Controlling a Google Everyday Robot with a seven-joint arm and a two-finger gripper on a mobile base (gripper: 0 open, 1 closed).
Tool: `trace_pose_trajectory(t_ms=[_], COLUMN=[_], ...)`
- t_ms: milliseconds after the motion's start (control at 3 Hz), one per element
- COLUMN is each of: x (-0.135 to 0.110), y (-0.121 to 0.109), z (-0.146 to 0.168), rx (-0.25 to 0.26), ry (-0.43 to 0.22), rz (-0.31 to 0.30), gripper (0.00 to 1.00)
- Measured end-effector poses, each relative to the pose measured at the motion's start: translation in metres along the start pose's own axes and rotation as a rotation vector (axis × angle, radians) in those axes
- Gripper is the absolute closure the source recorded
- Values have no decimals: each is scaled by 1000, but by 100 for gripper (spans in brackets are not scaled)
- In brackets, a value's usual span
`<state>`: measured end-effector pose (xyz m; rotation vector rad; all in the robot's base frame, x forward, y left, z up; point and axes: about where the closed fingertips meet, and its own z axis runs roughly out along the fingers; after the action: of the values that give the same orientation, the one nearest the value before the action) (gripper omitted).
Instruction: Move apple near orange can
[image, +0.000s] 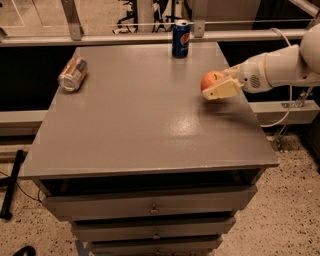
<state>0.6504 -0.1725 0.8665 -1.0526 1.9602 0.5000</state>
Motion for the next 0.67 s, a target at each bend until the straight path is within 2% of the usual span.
trace_pose_trajectory(t_ms=[333,667], x=[-23,-23], y=[-1,-1], z=[-20,-20], rx=[35,34], ry=[-38,-38], rz=[-45,-45], gripper=[100,100])
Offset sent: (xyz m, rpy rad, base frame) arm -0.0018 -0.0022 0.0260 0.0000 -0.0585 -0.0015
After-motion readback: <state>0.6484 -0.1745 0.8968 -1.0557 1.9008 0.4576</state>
